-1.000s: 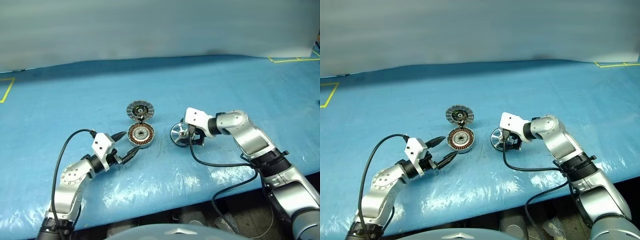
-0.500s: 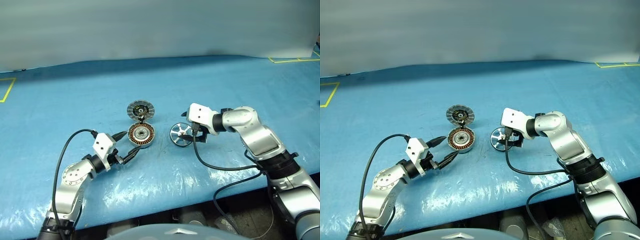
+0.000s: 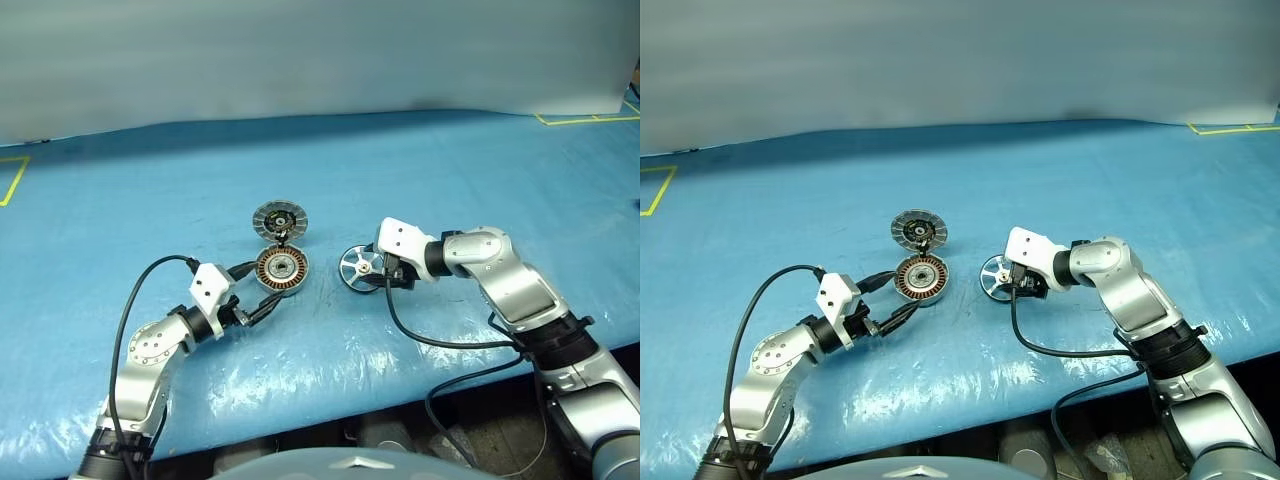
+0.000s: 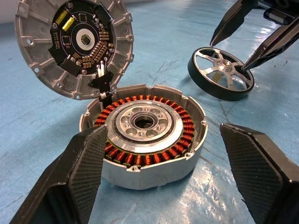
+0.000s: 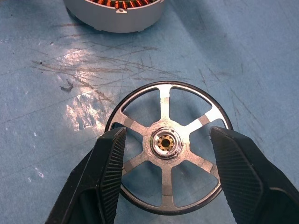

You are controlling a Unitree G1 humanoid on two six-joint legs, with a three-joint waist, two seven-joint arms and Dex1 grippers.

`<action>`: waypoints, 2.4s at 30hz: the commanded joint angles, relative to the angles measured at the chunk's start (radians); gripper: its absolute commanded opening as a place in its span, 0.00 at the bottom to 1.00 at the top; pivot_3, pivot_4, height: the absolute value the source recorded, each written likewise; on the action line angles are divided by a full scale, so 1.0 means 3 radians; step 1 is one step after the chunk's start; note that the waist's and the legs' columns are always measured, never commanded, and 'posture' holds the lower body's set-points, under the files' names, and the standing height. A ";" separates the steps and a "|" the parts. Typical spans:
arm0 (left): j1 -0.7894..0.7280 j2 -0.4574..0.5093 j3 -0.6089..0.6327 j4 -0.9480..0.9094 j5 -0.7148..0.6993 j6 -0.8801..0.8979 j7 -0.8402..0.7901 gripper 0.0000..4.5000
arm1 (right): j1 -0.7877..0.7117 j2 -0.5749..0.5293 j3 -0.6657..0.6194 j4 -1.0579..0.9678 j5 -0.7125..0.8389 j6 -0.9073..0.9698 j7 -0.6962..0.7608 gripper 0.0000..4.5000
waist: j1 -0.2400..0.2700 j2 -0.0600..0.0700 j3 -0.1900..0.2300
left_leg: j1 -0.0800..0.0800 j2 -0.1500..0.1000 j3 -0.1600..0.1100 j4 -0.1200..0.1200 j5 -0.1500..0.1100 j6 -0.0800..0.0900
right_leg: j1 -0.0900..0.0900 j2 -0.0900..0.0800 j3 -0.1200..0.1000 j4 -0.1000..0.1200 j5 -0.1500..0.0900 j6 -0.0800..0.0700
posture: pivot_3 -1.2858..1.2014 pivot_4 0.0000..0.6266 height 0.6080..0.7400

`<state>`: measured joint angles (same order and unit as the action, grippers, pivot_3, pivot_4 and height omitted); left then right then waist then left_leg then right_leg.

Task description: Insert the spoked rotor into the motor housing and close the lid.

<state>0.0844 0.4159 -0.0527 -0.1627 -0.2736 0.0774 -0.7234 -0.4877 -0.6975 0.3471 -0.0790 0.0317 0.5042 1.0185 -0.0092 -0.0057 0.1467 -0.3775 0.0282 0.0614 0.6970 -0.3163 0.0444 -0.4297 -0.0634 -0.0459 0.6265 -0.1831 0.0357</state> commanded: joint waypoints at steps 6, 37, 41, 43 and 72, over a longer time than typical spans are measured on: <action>-0.0008 -0.0020 0.0041 -0.0040 -0.0061 -0.0057 -0.0022 0.92 | -0.0023 0.0116 0.0018 0.0165 -0.0051 0.0043 -0.0022 0.66 | 0.0000 0.0000 0.0000 | 0.0000 0.0000 0.0000 0.0000 0.0000 0.0000 | 0.0000 0.0000 0.0000 0.0001 0.0000 0.0000 | 0.52 0.24 1.00; -0.0048 0.0147 0.0338 -0.0231 -0.0251 0.0030 -0.0038 0.92 | 0.0745 0.1323 -0.0806 -0.0919 0.1286 0.0546 -0.0665 0.30 | 0.0003 -0.0005 -0.0004 | 0.0002 0.0018 -0.0004 0.0000 0.0001 -0.0002 | 0.0001 0.0002 0.0001 0.0001 0.0001 -0.0010 | 0.52 0.24 1.00; -0.0084 0.0181 0.0302 -0.0223 -0.0225 0.0039 -0.0048 0.92 | 0.0666 0.1473 -0.0710 -0.0755 0.1304 0.0497 -0.0794 0.30 | -0.0002 -0.0005 -0.0004 | 0.0002 0.0003 -0.0002 0.0001 0.0001 -0.0002 | 0.0001 0.0001 0.0002 0.0001 0.0001 -0.0009 | 0.52 0.24 1.00; -0.0091 0.0176 0.0279 -0.0234 -0.0223 0.0056 -0.0042 0.92 | 0.0604 0.1503 -0.0643 -0.0625 0.1237 0.0450 -0.0830 0.30 | -0.0006 -0.0005 -0.0004 | 0.0003 0.0002 -0.0002 0.0001 0.0002 -0.0004 | 0.0001 0.0004 0.0002 0.0002 0.0000 -0.0010 | 0.52 0.24 1.00; 0.0093 0.0214 0.0213 -0.0377 -0.0178 0.0106 0.0000 0.92 | 0.0182 0.1434 -0.0143 0.0069 0.0790 0.0102 -0.0723 0.30 | -0.0007 -0.0003 -0.0003 | 0.0002 0.0003 -0.0002 0.0000 0.0003 -0.0005 | 0.0000 0.0005 0.0001 0.0002 0.0000 -0.0011 | 0.52 0.24 1.00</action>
<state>0.1150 0.4760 0.0088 -0.2346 -0.3228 0.1084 -0.7212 -0.4258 -0.2609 0.2981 -0.0300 0.2706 0.5328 0.7876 -0.0113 -0.0068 0.1457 -0.3768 0.0292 0.0607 0.6970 -0.3154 0.0428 -0.4296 -0.0619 -0.0457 0.6270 -0.1832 0.0323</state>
